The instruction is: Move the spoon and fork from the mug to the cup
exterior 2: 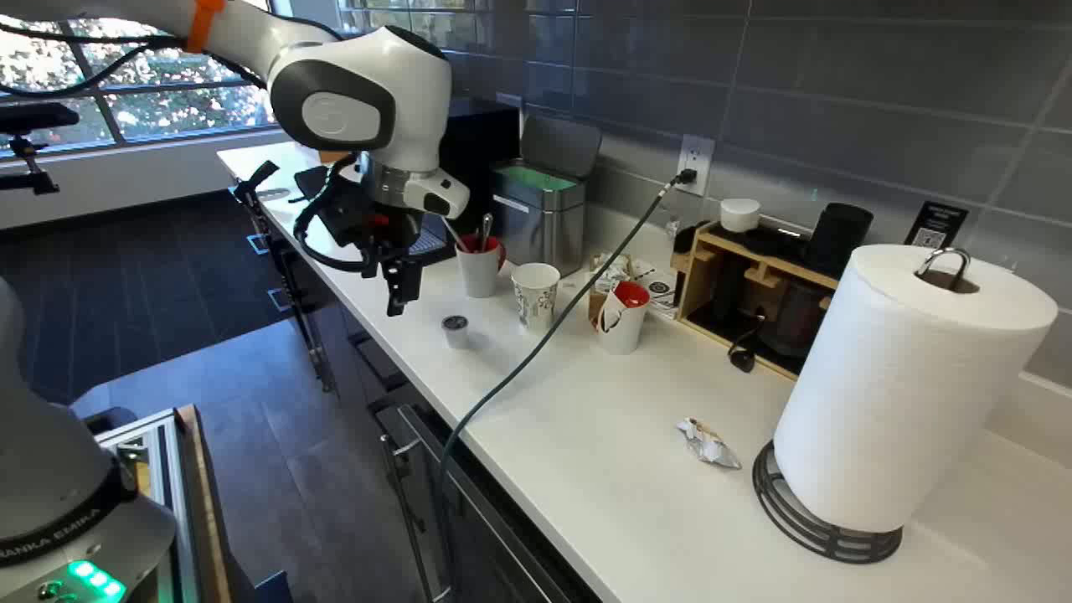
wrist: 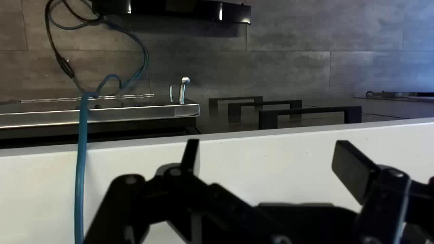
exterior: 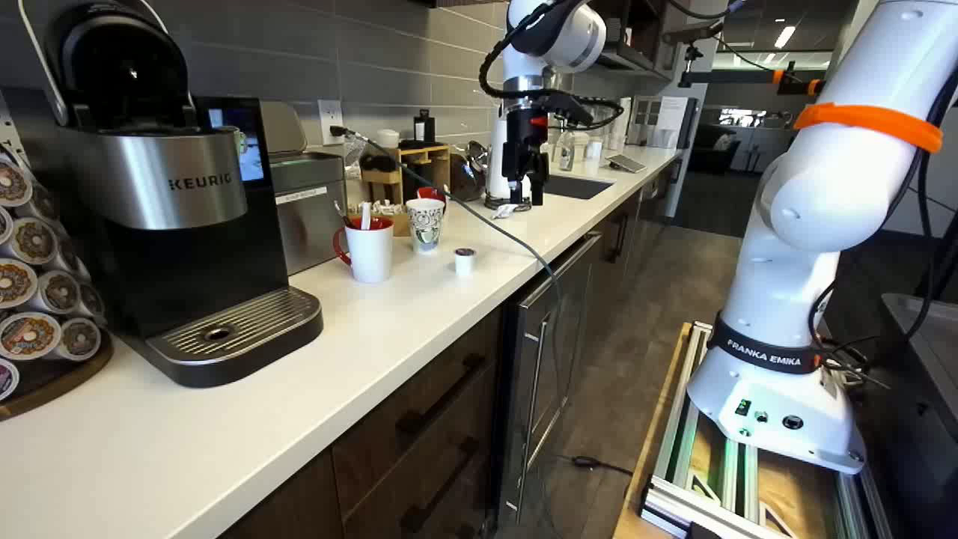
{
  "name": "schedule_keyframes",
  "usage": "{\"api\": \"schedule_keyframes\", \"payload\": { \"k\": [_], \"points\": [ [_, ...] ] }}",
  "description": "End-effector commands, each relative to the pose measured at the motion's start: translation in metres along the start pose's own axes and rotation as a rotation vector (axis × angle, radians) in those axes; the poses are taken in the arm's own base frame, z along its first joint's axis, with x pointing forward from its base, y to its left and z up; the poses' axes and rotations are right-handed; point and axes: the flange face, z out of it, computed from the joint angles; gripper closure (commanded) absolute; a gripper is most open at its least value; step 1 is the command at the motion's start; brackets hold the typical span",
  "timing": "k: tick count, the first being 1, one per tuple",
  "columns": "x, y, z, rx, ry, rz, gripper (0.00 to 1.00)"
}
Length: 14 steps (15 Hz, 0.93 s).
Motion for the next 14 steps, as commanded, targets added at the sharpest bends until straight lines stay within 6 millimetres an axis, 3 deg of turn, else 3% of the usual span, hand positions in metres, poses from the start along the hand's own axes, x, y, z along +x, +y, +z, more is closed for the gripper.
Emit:
{"api": "schedule_keyframes", "payload": {
  "k": [1, 5, 9, 14],
  "points": [
    [0.000, 0.000, 0.000, 0.000, 0.000, 0.000, 0.00],
    [0.002, -0.002, -0.001, -0.016, 0.019, -0.013, 0.00],
    [0.021, -0.050, 0.010, -0.119, 0.165, -0.238, 0.00],
    [0.031, -0.129, 0.023, -0.243, 0.284, -0.469, 0.00]
  ]
}}
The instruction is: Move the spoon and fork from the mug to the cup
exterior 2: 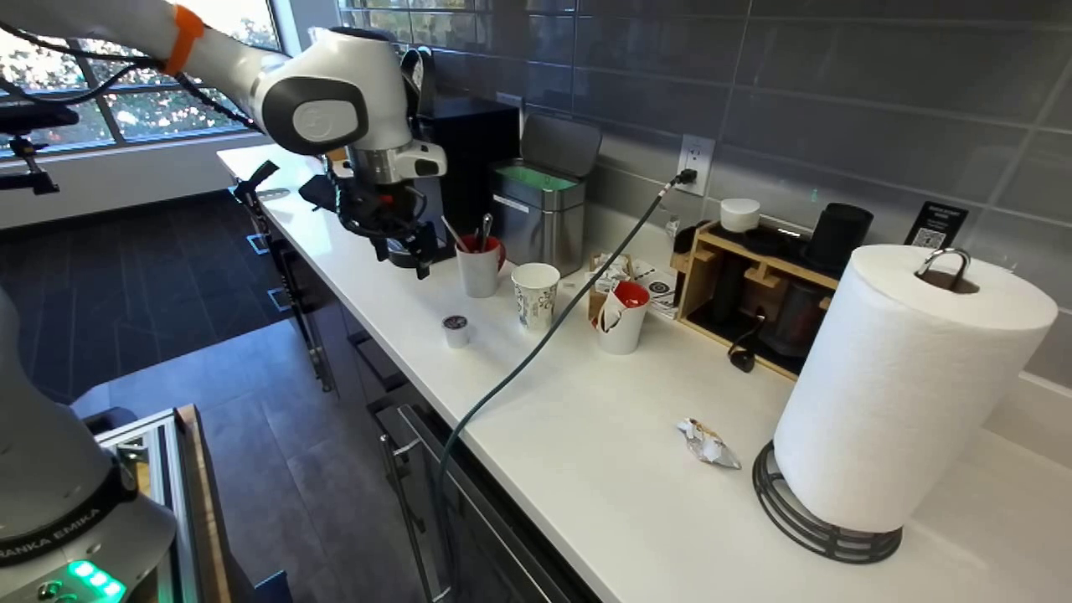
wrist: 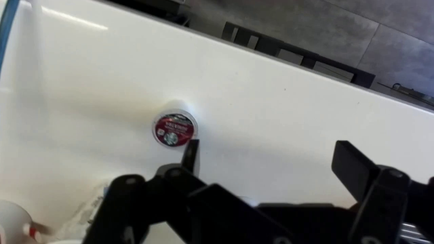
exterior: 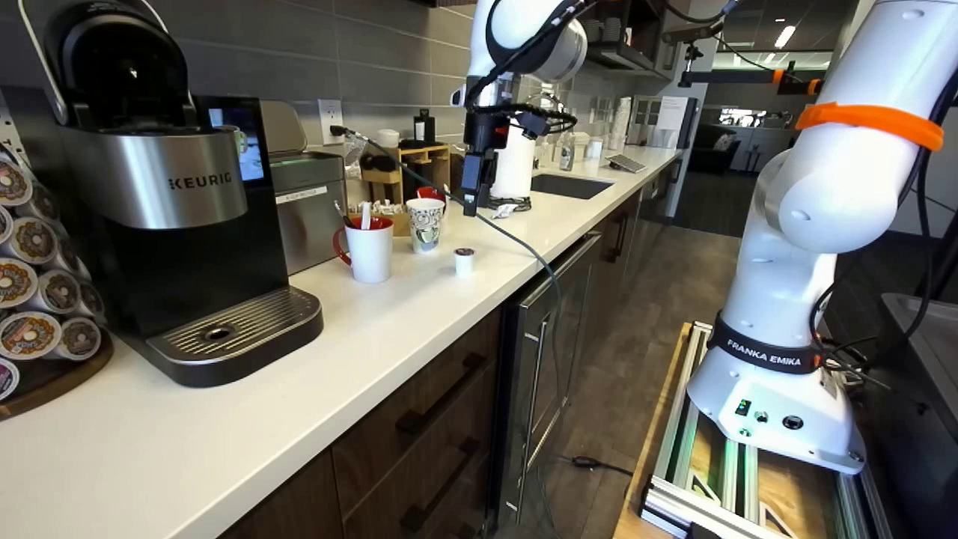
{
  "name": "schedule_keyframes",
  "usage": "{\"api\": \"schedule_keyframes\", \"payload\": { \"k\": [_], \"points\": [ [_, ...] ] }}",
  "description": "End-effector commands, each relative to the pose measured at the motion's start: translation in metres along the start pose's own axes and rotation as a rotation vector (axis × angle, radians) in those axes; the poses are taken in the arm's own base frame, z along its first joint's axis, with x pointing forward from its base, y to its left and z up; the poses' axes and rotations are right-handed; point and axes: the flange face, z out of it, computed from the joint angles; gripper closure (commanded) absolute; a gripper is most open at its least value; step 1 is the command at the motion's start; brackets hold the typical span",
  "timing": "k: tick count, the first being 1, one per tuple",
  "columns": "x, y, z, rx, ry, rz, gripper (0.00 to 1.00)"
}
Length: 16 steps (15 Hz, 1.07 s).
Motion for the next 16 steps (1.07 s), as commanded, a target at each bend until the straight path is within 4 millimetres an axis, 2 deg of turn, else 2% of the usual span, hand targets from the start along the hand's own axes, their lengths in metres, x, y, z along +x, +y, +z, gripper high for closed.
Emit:
{"api": "schedule_keyframes", "payload": {
  "k": [1, 4, 8, 12, 16],
  "points": [
    [0.015, -0.044, 0.001, -0.083, 0.065, -0.176, 0.00],
    [0.029, -0.079, 0.000, -0.155, 0.121, -0.324, 0.00],
    [0.050, -0.109, -0.001, -0.265, 0.201, -0.515, 0.00],
    [0.076, -0.113, -0.003, -0.392, 0.297, -0.673, 0.00],
    [0.095, -0.105, 0.005, -0.444, 0.324, -0.726, 0.00]
  ]
}}
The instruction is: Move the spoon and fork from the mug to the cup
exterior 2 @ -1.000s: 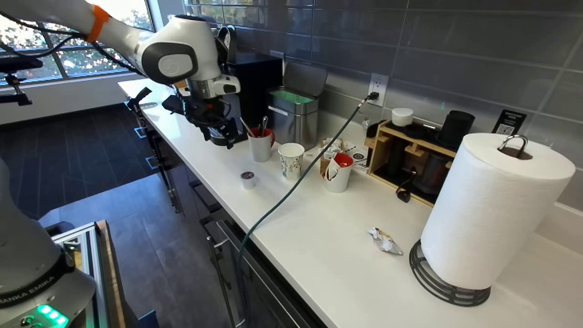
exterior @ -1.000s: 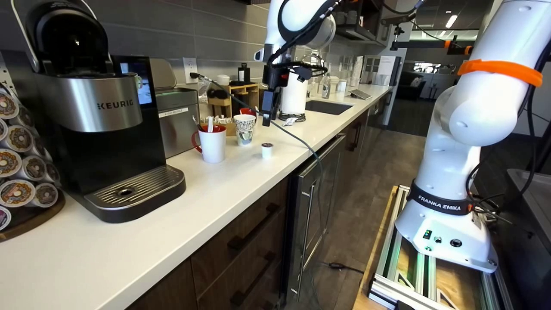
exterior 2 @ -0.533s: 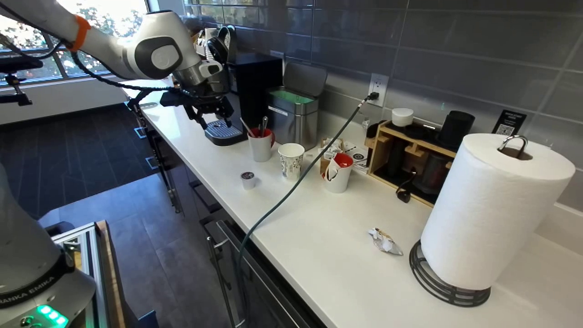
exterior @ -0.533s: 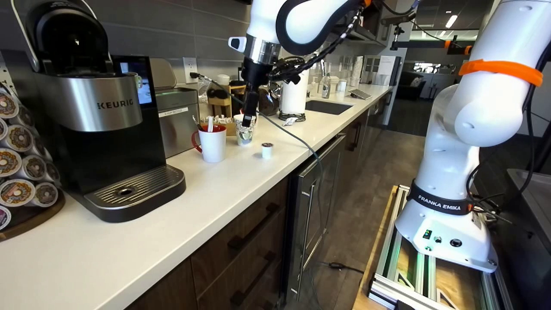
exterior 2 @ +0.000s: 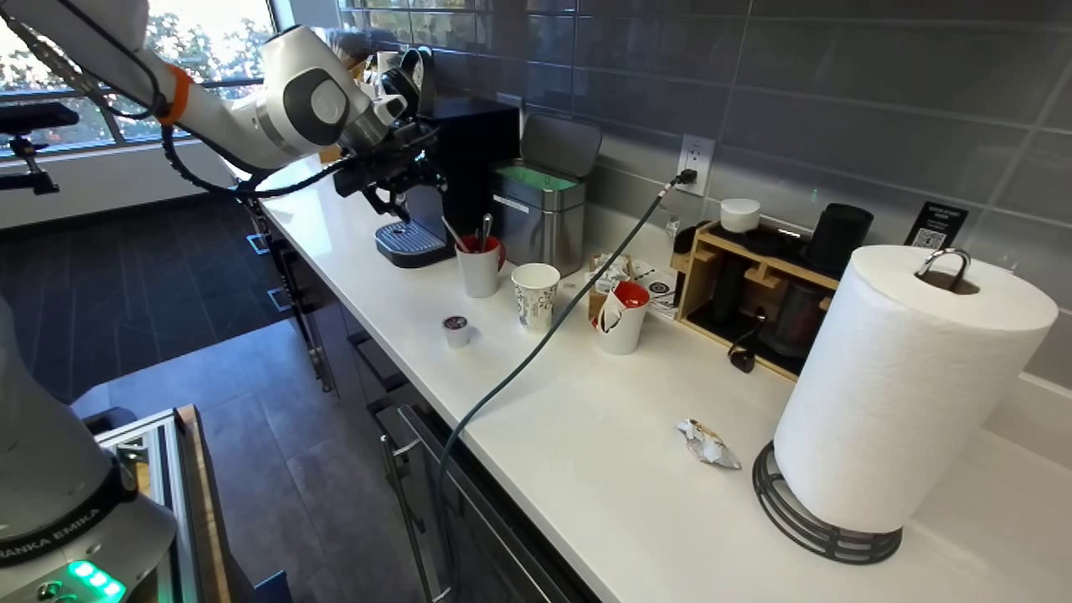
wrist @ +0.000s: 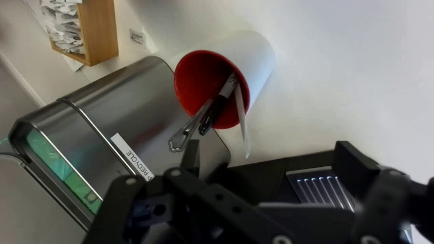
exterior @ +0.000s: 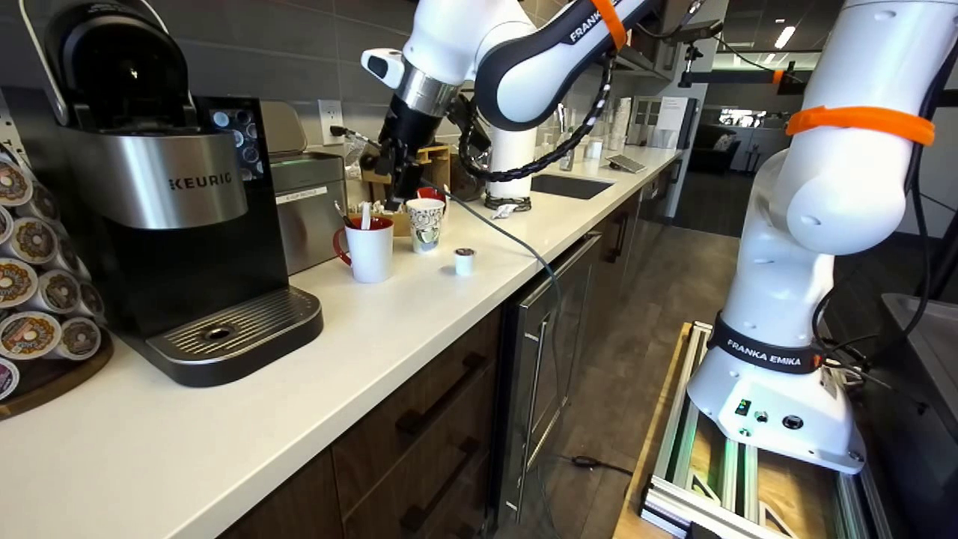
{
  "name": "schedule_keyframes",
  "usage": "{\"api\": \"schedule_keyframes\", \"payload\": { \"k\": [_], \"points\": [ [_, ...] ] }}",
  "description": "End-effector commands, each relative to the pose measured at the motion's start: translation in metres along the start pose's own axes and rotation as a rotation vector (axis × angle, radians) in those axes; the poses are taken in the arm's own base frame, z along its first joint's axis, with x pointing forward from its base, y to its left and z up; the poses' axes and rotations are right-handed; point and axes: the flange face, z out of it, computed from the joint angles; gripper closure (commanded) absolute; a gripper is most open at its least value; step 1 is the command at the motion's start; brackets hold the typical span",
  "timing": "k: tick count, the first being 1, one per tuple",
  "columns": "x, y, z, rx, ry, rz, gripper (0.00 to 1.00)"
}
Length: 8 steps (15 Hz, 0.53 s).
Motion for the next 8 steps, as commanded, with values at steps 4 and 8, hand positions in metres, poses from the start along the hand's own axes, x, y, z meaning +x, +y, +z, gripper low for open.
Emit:
{"api": "schedule_keyframes", "payload": {
  "k": [4, 8],
  "points": [
    [0.009, 0.013, 0.034, -0.040, 0.004, -0.038, 0.29],
    [0.016, 0.012, 0.043, -0.034, 0.001, -0.033, 0.63]
  ]
}}
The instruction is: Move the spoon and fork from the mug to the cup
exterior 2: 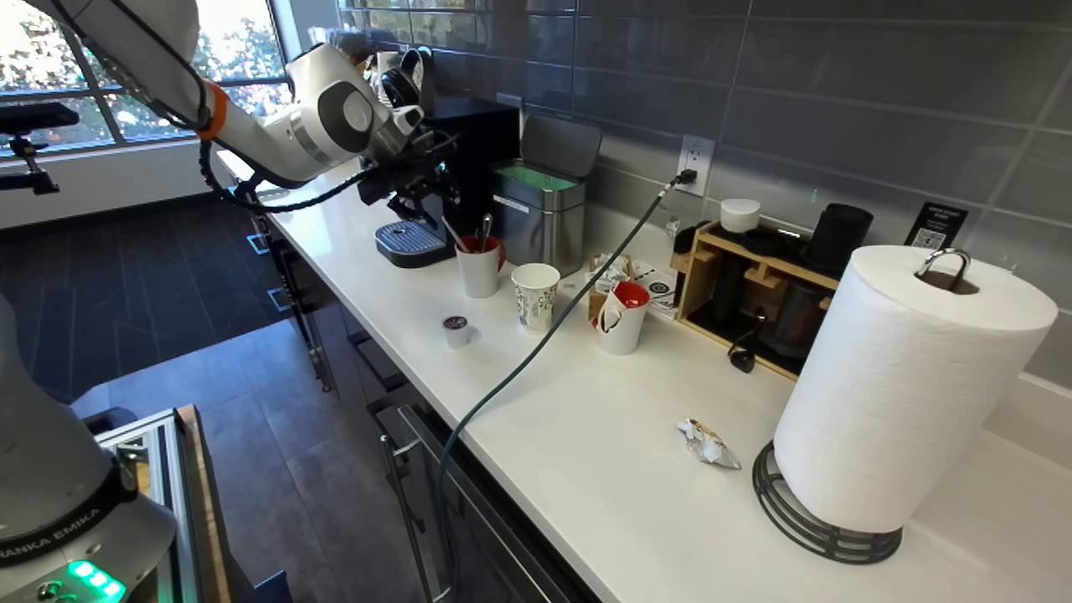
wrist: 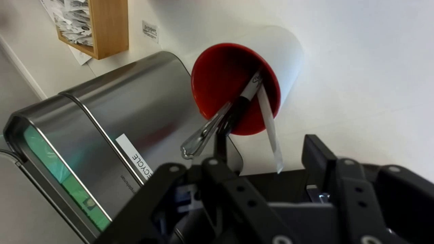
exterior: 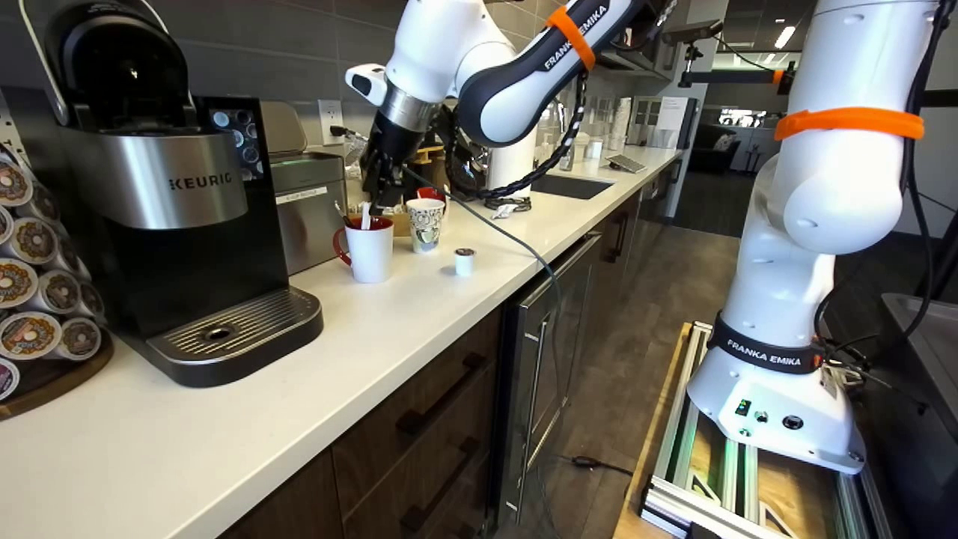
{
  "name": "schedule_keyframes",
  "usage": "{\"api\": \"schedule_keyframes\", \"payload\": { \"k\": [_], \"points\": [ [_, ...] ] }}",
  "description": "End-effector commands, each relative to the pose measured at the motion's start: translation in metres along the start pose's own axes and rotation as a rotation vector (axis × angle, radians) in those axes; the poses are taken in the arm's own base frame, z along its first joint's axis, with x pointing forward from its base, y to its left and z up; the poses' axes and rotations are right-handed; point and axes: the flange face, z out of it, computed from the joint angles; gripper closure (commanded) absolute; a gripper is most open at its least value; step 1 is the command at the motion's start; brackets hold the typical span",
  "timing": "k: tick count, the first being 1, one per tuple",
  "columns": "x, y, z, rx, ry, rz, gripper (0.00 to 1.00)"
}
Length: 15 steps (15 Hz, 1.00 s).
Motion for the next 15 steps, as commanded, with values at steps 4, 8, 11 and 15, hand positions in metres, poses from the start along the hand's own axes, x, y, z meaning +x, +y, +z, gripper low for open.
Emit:
{"api": "schedule_keyframes", "payload": {
  "k": [4, 8, 11, 15],
  "points": [
    [0.010, -0.002, 0.013, 0.003, 0.012, 0.014, 0.94],
    [0.011, -0.004, 0.007, 0.027, 0.005, 0.028, 1.00],
    [0.013, -0.002, -0.019, 0.096, 0.008, 0.053, 1.00],
    [-0.002, 0.041, -0.094, 0.031, 0.060, 0.165, 1.00]
  ]
}}
